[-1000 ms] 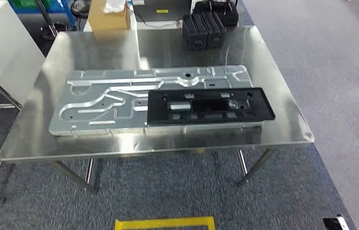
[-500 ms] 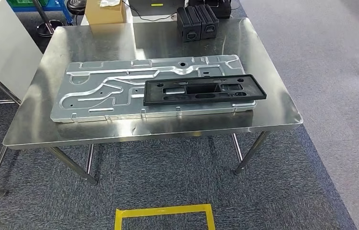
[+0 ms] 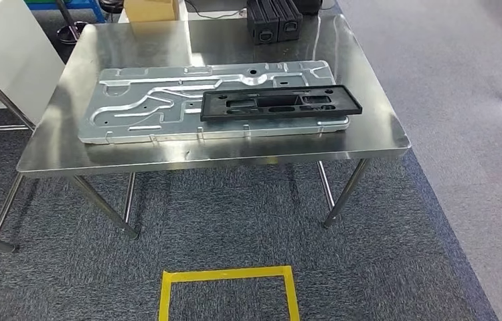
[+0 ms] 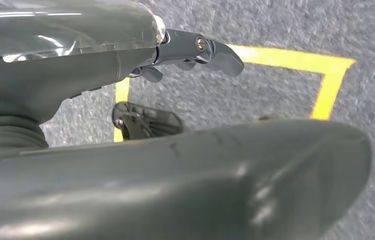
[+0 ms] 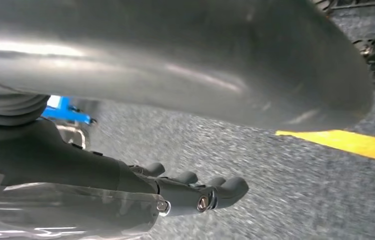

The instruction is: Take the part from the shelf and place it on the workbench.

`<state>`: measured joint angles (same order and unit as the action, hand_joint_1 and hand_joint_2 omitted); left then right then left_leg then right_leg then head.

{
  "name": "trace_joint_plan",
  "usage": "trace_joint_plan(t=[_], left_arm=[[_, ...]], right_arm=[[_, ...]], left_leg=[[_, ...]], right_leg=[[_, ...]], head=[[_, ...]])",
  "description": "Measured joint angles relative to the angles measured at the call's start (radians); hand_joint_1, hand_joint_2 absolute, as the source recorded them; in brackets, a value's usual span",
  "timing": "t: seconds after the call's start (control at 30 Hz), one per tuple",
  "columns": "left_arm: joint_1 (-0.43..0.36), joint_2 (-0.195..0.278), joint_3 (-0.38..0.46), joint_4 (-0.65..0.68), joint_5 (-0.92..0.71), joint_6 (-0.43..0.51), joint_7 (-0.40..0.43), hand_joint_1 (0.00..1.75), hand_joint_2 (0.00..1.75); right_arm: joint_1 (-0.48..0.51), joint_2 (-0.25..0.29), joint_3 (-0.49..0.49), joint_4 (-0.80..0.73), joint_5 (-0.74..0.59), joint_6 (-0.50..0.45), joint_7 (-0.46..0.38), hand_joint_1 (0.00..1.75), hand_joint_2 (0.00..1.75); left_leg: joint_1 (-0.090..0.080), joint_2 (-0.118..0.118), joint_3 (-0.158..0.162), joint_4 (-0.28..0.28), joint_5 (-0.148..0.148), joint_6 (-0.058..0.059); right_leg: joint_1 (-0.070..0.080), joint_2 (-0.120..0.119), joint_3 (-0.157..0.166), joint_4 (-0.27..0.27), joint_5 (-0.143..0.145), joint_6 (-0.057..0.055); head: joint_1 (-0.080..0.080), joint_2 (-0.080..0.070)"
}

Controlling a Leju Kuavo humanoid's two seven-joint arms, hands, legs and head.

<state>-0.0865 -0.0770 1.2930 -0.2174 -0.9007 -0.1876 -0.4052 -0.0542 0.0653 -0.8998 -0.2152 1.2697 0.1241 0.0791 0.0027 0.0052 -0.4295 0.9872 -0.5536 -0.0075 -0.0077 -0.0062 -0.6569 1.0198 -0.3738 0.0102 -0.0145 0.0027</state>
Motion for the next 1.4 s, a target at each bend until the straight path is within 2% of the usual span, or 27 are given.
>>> trace_joint_plan(t=[0.07,0.1,0.17,0.2,0.23,0.27,0.3,0.33,0.4,0.47,0.53,0.6,0.67,0.73,0.77,0.83,0.87,0.9,0.97,1.03,1.1,1.13,1.23,1.27,1.3,1.33,1.4], left_arm=[[0.0,-0.003,0.0,0.0,0.0,0.002,0.002,0.0,0.0],[0.0,-0.004,0.0,0.0,0.0,0.004,0.004,0.0,0.0],[-0.001,-0.006,0.0,0.0,0.0,0.009,0.008,0.0,0.0],[-0.001,-0.006,0.0,0.0,0.0,0.011,0.01,0.0,0.0],[-0.001,-0.006,0.0,0.0,0.0,0.013,0.012,0.0,0.0],[0.0,-0.006,0.0,0.0,0.0,0.014,0.014,0.0,0.0],[0.0,-0.006,0.0,0.0,0.0,0.014,0.016,0.0,0.0],[-0.001,-0.006,0.0,0.0,-0.001,0.014,0.016,0.0,0.0],[-0.002,-0.008,0.0,0.0,-0.002,0.012,0.016,0.0,0.0],[-0.003,-0.009,0.0,0.0,-0.005,0.006,0.012,0.0,0.0],[-0.004,-0.01,-0.001,0.0,-0.008,0.001,0.008,0.0,0.0],[-0.004,-0.01,-0.001,0.0,-0.011,-0.003,0.006,0.0,0.0],[-0.002,-0.009,-0.001,0.0,-0.013,-0.005,0.005,0.0,0.0],[0.0,-0.009,-0.001,0.0,-0.016,-0.006,0.004,0.0,0.0],[-0.001,-0.009,-0.001,0.0,-0.018,-0.006,0.004,0.0,0.0],[-0.002,-0.008,-0.002,0.0,-0.02,-0.005,0.004,0.0,0.0],[-0.002,-0.007,-0.004,0.0,-0.02,-0.005,0.004,0.0,0.0],[-0.004,-0.006,-0.006,0.0,-0.02,-0.004,0.004,0.0,0.0],[-0.009,-0.004,-0.009,0.0,-0.021,-0.004,0.004,0.0,0.0],[-0.01,-0.004,-0.011,0.0,-0.022,-0.004,0.005,0.0,0.0],[-0.008,-0.005,-0.013,0.001,-0.023,-0.004,0.006,0.0,0.0],[-0.008,-0.005,-0.014,0.001,-0.024,-0.005,0.007,0.0,0.0],[-0.007,-0.006,-0.016,0.001,-0.029,-0.006,0.007,0.0,0.0],[-0.007,-0.006,-0.016,0.001,-0.031,-0.006,0.007,0.0,0.0],[-0.007,-0.006,-0.016,0.001,-0.032,-0.006,0.007,0.0,0.0],[-0.007,-0.006,-0.017,0.001,-0.034,-0.007,0.007,0.0,0.0],[-0.008,-0.006,-0.018,0.001,-0.037,-0.008,0.007,0.0,0.0]], right_arm=[[-0.002,0.0,0.002,0.002,0.003,0.002,0.001,0.0,0.0],[-0.003,0.0,0.003,0.003,0.004,0.003,0.004,0.0,0.0],[-0.002,-0.001,0.006,0.005,0.004,0.003,0.012,0.0,0.0],[-0.002,-0.002,0.007,0.006,0.005,0.003,0.016,0.0,0.0],[-0.002,-0.004,0.007,0.006,0.005,0.003,0.02,0.0,0.0],[-0.002,-0.006,0.008,0.006,0.006,0.003,0.022,0.0,0.0],[-0.003,-0.008,0.008,0.006,0.006,0.003,0.024,0.0,0.0],[-0.003,-0.009,0.008,0.006,0.006,0.003,0.024,0.0,0.0],[-0.006,-0.01,0.009,0.005,0.007,0.003,0.025,0.0,0.0],[-0.01,-0.012,0.009,0.005,0.009,0.003,0.023,0.0,0.0],[-0.011,-0.013,0.01,0.005,0.013,0.002,0.022,0.0,0.0],[-0.011,-0.013,0.01,0.006,0.016,0.002,0.024,0.0,0.0],[-0.011,-0.013,0.011,0.006,0.017,0.002,0.025,0.0,0.0],[-0.01,-0.013,0.011,0.006,0.017,0.003,0.025,0.0,0.0],[-0.009,-0.013,0.011,0.006,0.017,0.003,0.024,0.0,0.0],[-0.009,-0.013,0.011,0.006,0.017,0.003,0.021,0.0,0.0],[-0.009,-0.013,0.011,0.006,0.017,0.003,0.018,0.0,0.0],[-0.009,-0.012,0.011,0.006,0.017,0.003,0.014,0.0,0.0],[-0.01,-0.012,0.011,0.006,0.017,0.003,0.006,0.0,0.0],[-0.009,-0.012,0.011,0.006,0.017,0.002,0.001,0.0,0.0],[-0.007,-0.012,0.011,0.007,0.017,0.002,0.0,0.0,0.0],[-0.006,-0.012,0.012,0.007,0.017,0.002,0.001,0.0,0.0],[-0.004,-0.011,0.012,0.009,0.017,0.003,0.004,0.0,0.0],[-0.004,-0.011,0.012,0.009,0.017,0.002,0.004,0.0,0.0],[-0.005,-0.011,0.012,0.009,0.016,0.002,0.004,0.0,0.0],[-0.006,-0.011,0.012,0.009,0.016,0.002,0.005,0.0,0.0],[-0.007,-0.011,0.011,0.009,0.015,0.002,0.007,0.0,0.0]], left_leg=[[0.001,0.002,-0.015,-0.003,0.017,0.016],[0.003,0.005,-0.025,-0.004,0.029,0.026],[0.005,0.009,-0.053,-0.005,0.055,0.041],[0.004,0.009,-0.07,-0.004,0.068,0.044],[0.004,0.009,-0.088,-0.003,0.082,0.045],[0.003,0.01,-0.106,0.0,0.095,0.044],[0.003,0.01,-0.125,0.004,0.107,0.042],[0.003,0.01,-0.145,0.009,0.119,0.04],[0.002,0.01,-0.177,0.019,0.14,0.034],[0.0,0.01,-0.192,0.024,0.158,0.024],[-0.001,0.011,-0.2,0.02,0.181,0.011],[0.001,0.008,-0.213,0.029,0.169,0.0],[0.003,0.004,-0.24,0.096,0.081,-0.009],[0.005,0.004,-0.269,0.225,-0.015,-0.015],[0.006,0.004,-0.274,0.282,-0.029,-0.018],[0.007,0.004,-0.243,0.317,0.013,-0.019],[0.007,0.004,-0.203,0.285,0.044,-0.018],[0.007,0.003,-0.15,0.226,0.053,-0.015],[0.004,0.002,-0.047,0.081,0.022,-0.004],[-0.002,0.001,-0.011,0.01,-0.008,0.013],[-0.001,0.004,-0.028,0.006,0.009,0.033],[0.0,0.007,-0.04,0.005,0.023,0.042],[-0.001,0.01,-0.089,0.005,0.065,0.056],[-0.002,0.01,-0.107,0.006,0.078,0.056],[-0.002,0.011,-0.125,0.008,0.092,0.055],[-0.003,0.011,-0.143,0.011,0.105,0.053],[-0.003,0.011,-0.176,0.017,0.129,0.048]], right_leg=[[-0.002,0.001,-0.003,-0.003,0.011,0.012],[-0.003,0.003,-0.009,0.008,-0.009,0.017],[-0.007,0.005,-0.03,0.086,-0.11,0.027],[-0.007,0.005,-0.042,0.15,-0.167,0.031],[-0.007,0.005,-0.05,0.213,-0.203,0.035],[-0.008,0.005,-0.049,0.26,-0.212,0.037],[-0.008,0.005,-0.035,0.28,-0.194,0.038],[-0.008,0.005,-0.003,0.266,-0.163,0.037],[-0.006,0.005,0.11,0.145,-0.13,0.028],[0.0,0.006,0.217,-0.004,-0.161,0.017],[0.004,0.006,0.242,-0.065,-0.176,0.008],[0.001,0.002,0.221,-0.067,-0.154,-0.007],[-0.001,-0.004,0.193,-0.067,-0.129,-0.022],[0.001,-0.005,0.156,-0.061,-0.104,-0.028],[0.002,-0.005,0.135,-0.054,-0.092,-0.028],[0.002,-0.005,0.089,-0.037,-0.07,-0.024],[0.002,-0.005,0.067,-0.027,-0.061,-0.021],[0.002,-0.005,0.049,-0.016,-0.053,-0.017],[0.004,-0.005,0.022,0.003,-0.038,-0.007],[0.004,-0.006,0.014,0.008,-0.02,0.006],[0.001,-0.004,0.006,0.01,-0.02,0.019],[-0.002,-0.002,-0.002,0.027,-0.049,0.025],[-0.007,0.001,-0.039,0.177,-0.205,0.039],[-0.007,0.001,-0.044,0.235,-0.229,0.041],[-0.007,0.002,-0.04,0.274,-0.226,0.043],[-0.007,0.002,-0.02,0.283,-0.2,0.042],[-0.006,0.002,0.074,0.194,-0.144,0.035]], head=[[-0.004,0.0],[-0.004,0.0],[-0.001,0.0],[0.001,0.0],[0.001,0.0],[0.001,0.0],[0.001,0.0],[0.001,0.0],[0.001,0.0],[0.001,0.0],[0.0,0.0],[0.0,0.0],[-0.003,0.0],[-0.005,0.0],[-0.005,0.0],[-0.005,0.0],[-0.005,0.0],[-0.005,0.0],[-0.004,0.0],[-0.003,0.0],[-0.005,0.0],[-0.005,0.0],[-0.002,0.0],[-0.001,0.0],[-0.001,0.0],[-0.001,0.0],[-0.002,0.0]])
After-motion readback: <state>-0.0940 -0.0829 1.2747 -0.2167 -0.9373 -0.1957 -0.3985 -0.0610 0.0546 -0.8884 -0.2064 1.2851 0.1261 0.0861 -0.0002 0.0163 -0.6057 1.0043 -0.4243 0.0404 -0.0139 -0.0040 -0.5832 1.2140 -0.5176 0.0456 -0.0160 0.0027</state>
